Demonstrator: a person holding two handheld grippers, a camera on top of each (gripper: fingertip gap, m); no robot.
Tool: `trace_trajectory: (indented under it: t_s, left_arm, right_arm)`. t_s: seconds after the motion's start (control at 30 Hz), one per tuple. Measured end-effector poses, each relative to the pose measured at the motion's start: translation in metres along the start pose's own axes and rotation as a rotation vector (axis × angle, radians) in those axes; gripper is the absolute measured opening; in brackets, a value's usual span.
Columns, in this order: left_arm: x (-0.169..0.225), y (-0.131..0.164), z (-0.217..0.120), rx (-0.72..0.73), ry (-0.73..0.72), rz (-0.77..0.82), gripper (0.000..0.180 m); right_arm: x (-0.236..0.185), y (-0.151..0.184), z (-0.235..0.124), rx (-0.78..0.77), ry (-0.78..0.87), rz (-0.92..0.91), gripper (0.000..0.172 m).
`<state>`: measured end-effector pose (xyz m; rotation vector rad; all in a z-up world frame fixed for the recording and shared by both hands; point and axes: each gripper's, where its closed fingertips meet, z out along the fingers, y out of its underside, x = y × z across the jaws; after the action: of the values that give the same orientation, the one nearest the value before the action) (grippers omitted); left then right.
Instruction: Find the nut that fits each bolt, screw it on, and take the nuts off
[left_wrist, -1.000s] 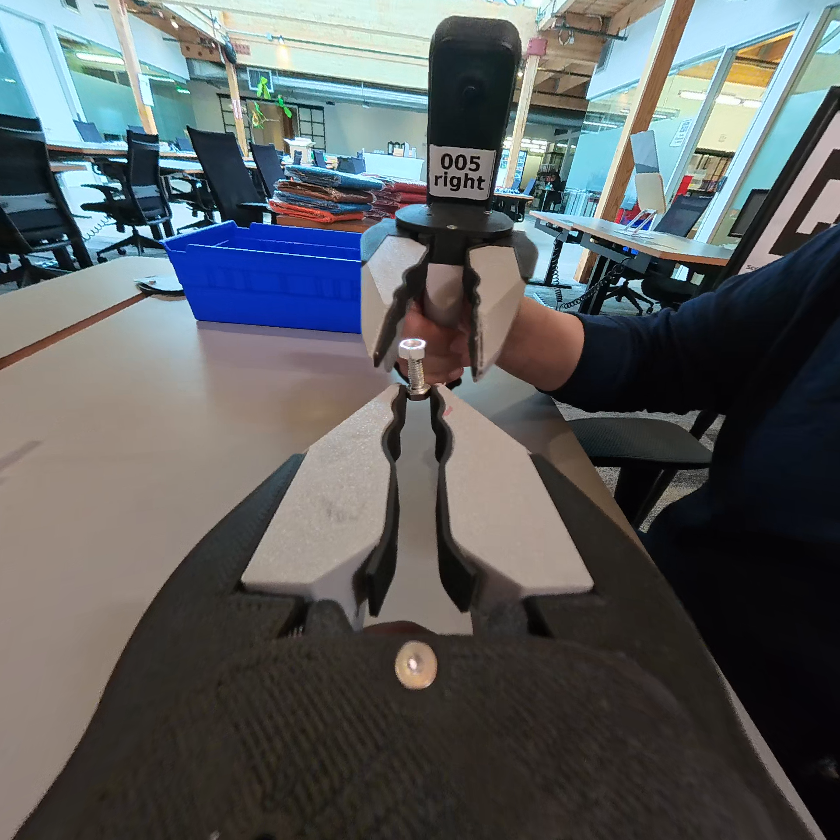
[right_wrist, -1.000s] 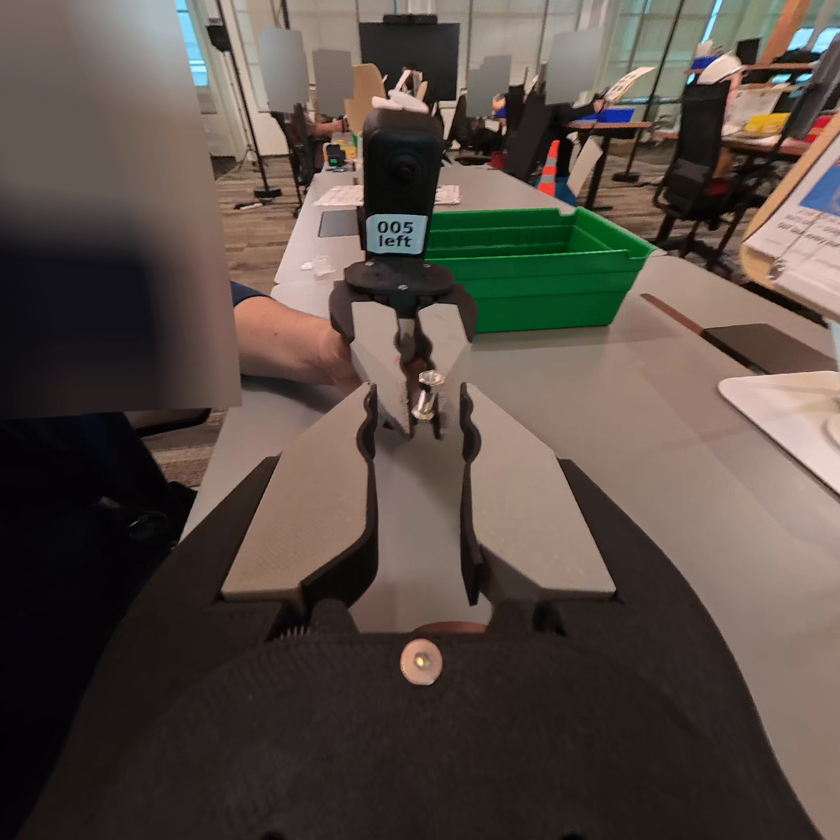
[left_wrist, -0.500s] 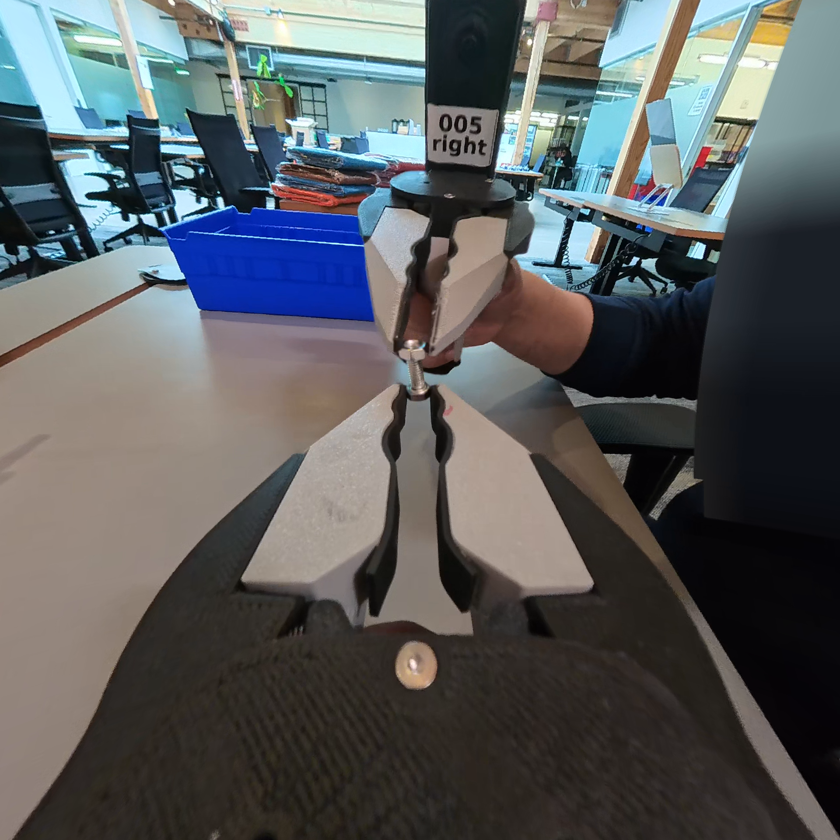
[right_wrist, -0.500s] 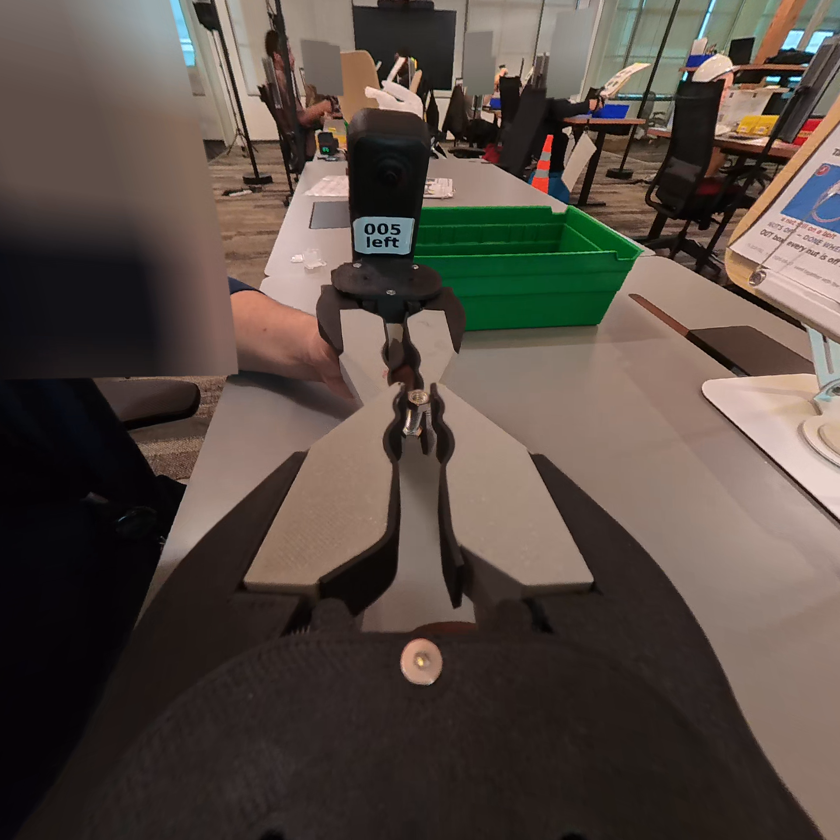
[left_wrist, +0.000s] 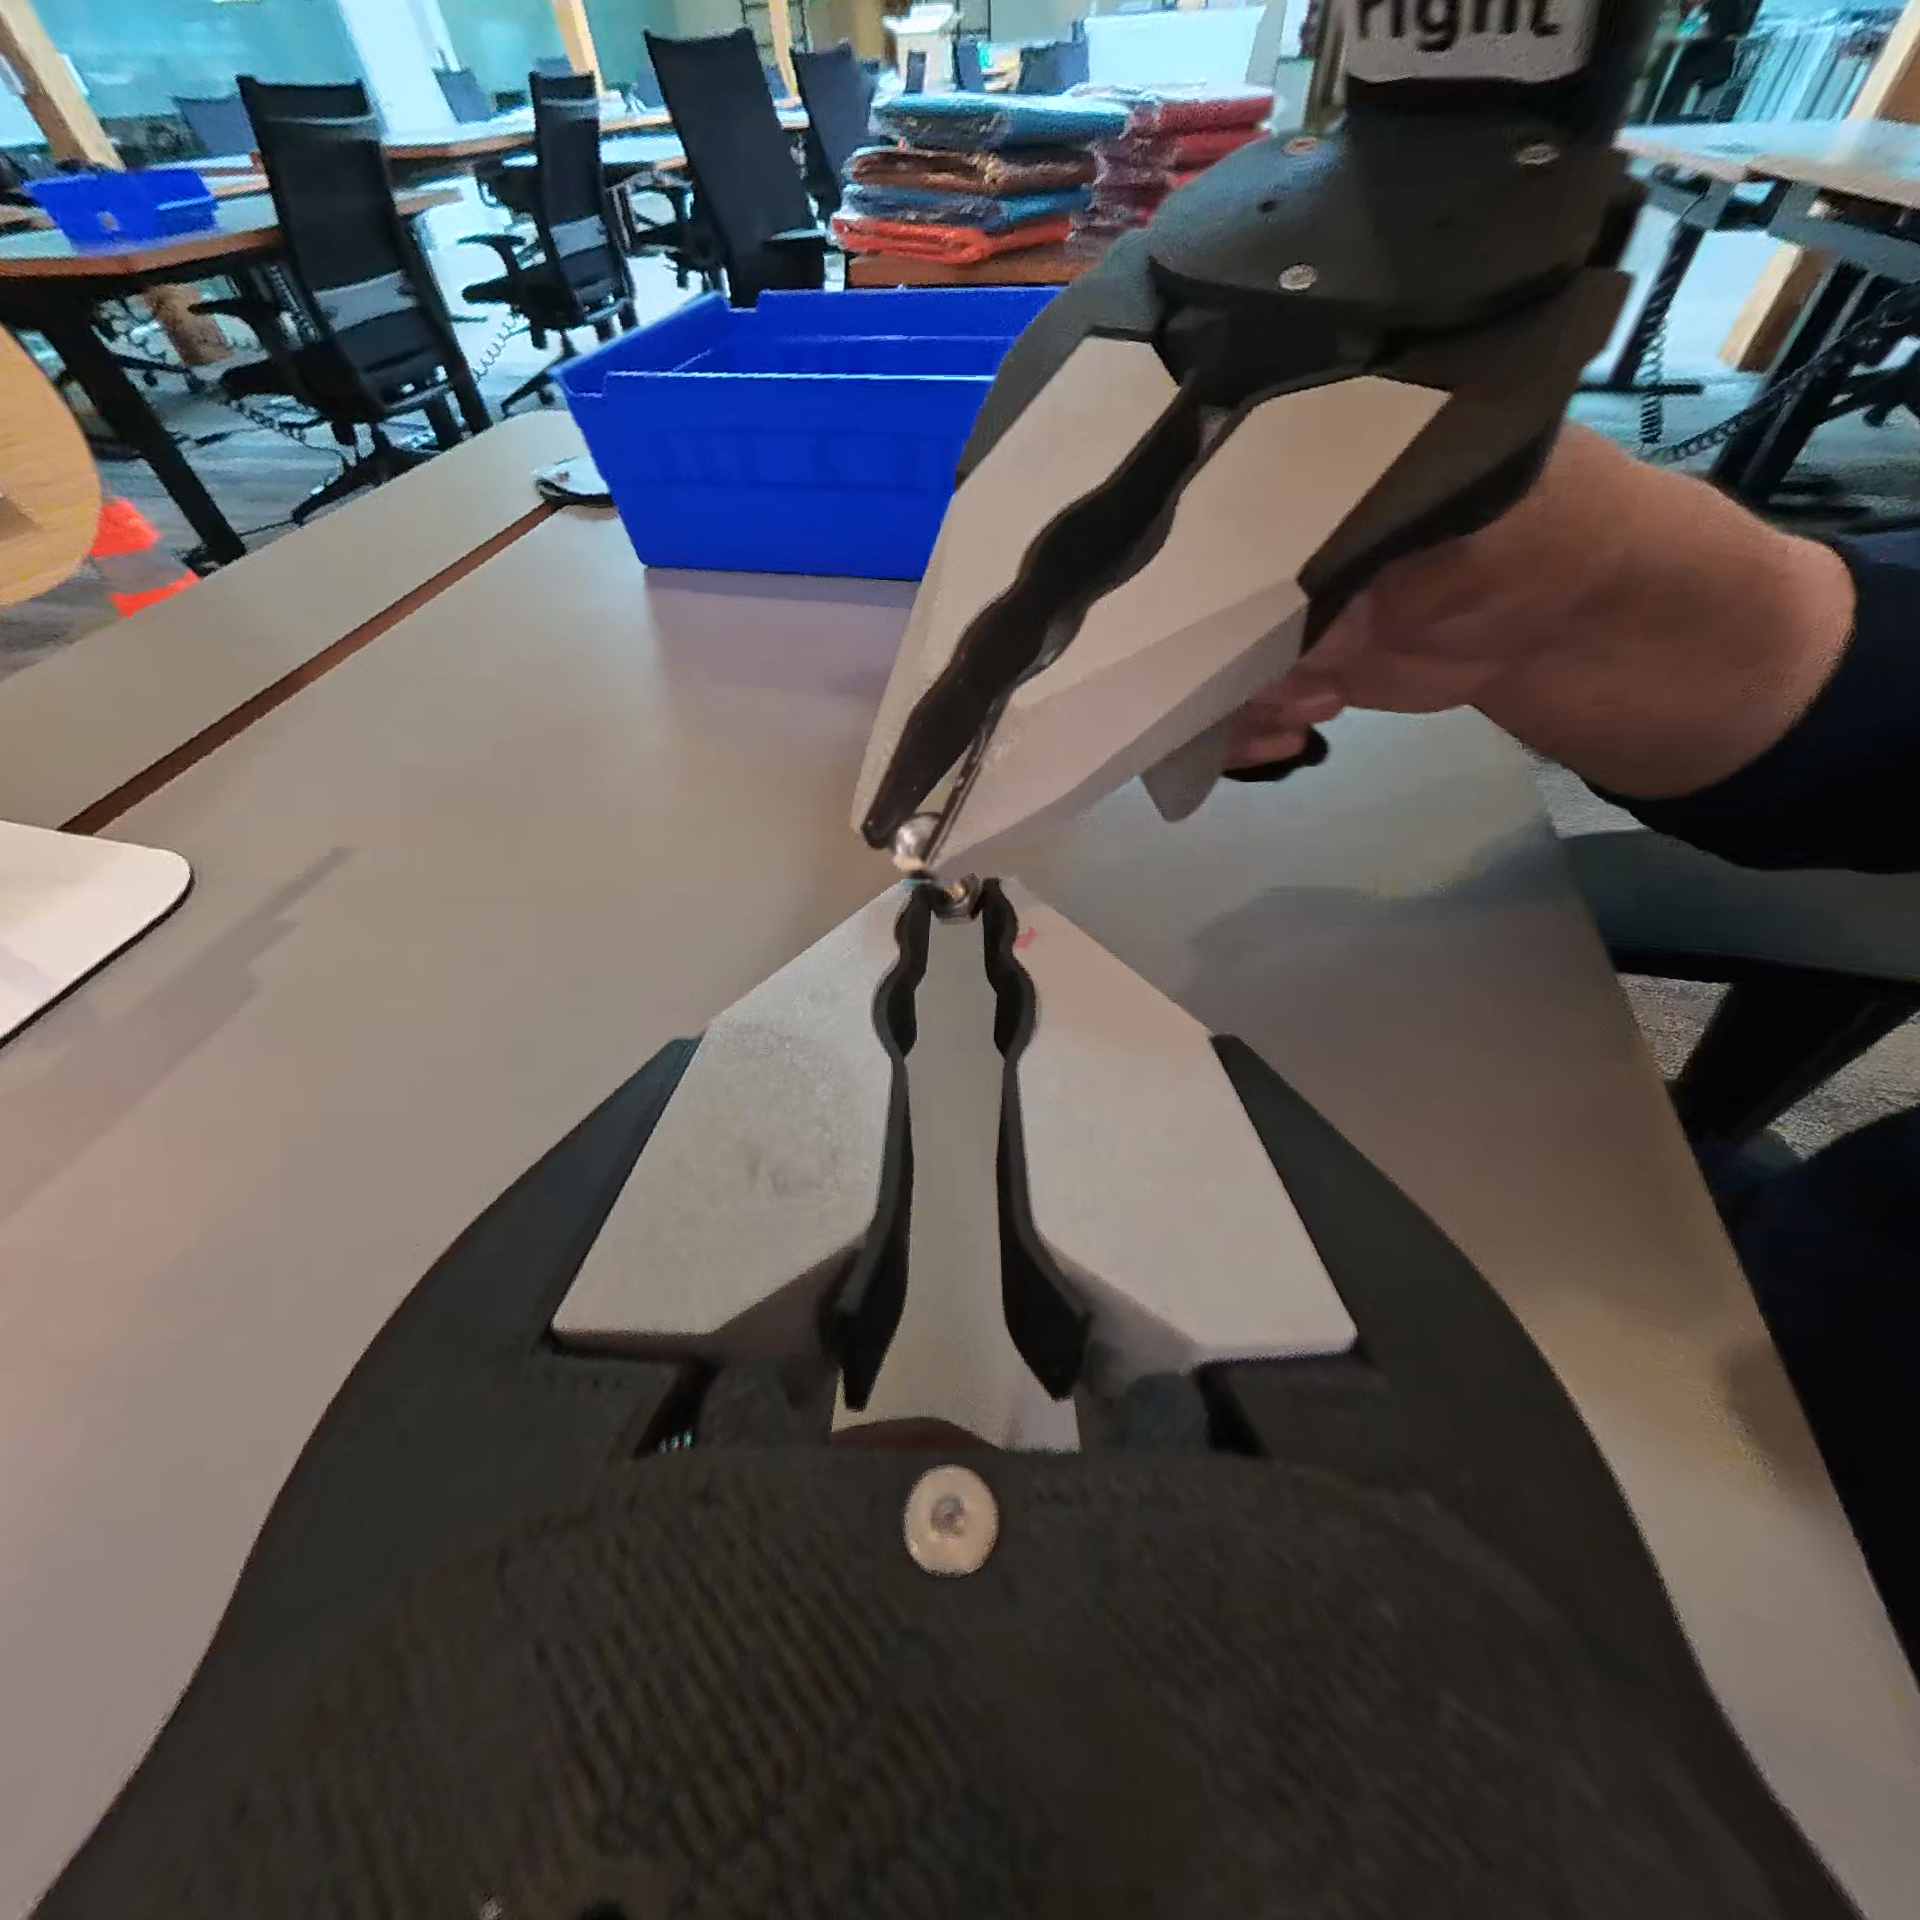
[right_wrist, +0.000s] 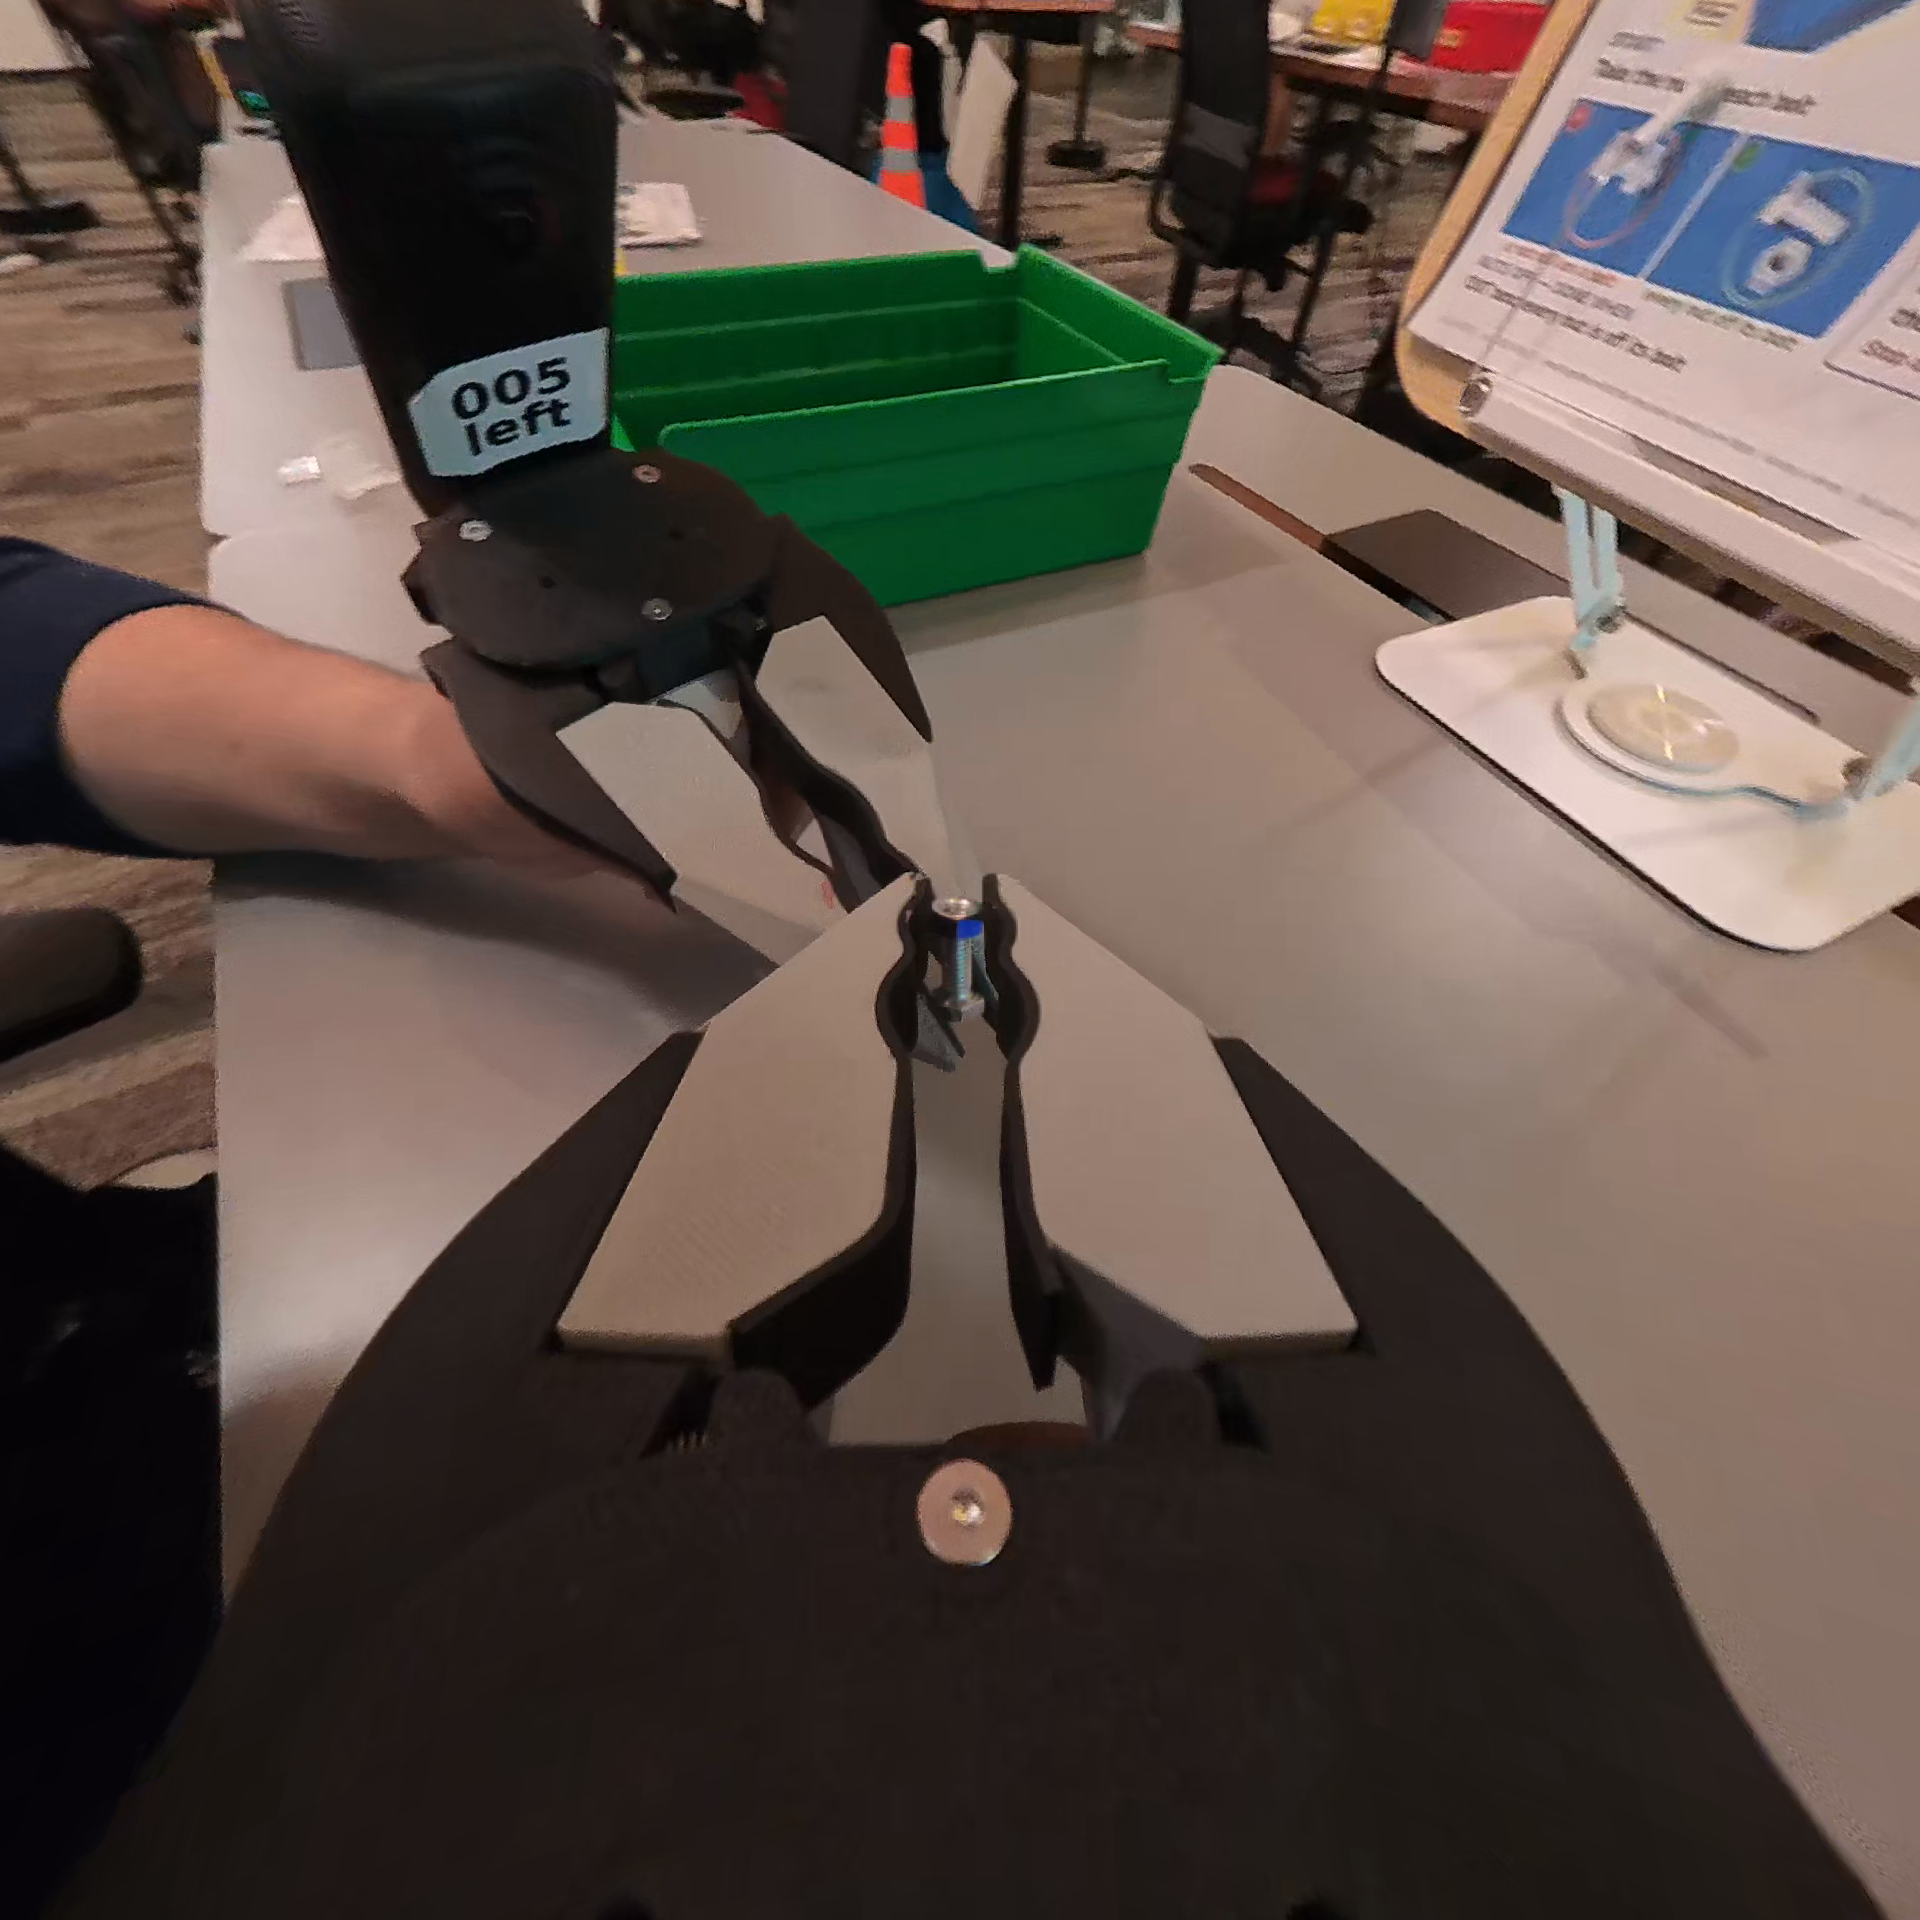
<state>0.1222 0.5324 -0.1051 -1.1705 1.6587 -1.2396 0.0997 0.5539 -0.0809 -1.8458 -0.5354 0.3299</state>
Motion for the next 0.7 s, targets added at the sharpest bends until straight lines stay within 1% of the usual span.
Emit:
trace_trajectory:
  t_s: [0.13, 0.23, 0.4, 0.57, 0.6, 0.63, 0.7]
  left_arm:
    - [0.003, 0.005, 0.003, -0.031, 0.001, -0.01, 0.008]
    - [0.003, 0.007, 0.003, -0.045, 0.004, -0.004, 0.008]
    - [0.006, 0.007, 0.004, -0.045, 0.013, 0.0, 0.008]
    - [0.004, 0.009, 0.004, -0.049, 0.017, -0.009, 0.008]
    - [0.003, 0.009, 0.004, -0.049, 0.014, -0.01, 0.008]
    - [0.003, 0.01, 0.004, -0.048, 0.014, -0.012, 0.008]
    - [0.003, 0.009, 0.004, -0.044, 0.018, -0.016, 0.008]
  right_arm:
    - [0.001, 0.006, -0.003, 0.002, 0.085, -0.012, 0.006]
    - [0.003, 0.008, -0.007, -0.01, 0.107, -0.028, 0.006]
    - [0.002, 0.009, -0.01, -0.005, 0.096, -0.032, 0.005]
    - [0.004, 0.009, -0.012, 0.013, 0.073, 0.008, 0.004]
    - [0.003, 0.008, -0.013, 0.024, 0.066, 0.015, 0.005]
    - [0.004, 0.006, -0.014, 0.04, 0.061, 0.024, 0.009]
    - [0.006, 0.003, -0.018, 0.065, 0.052, 0.043, 0.01]
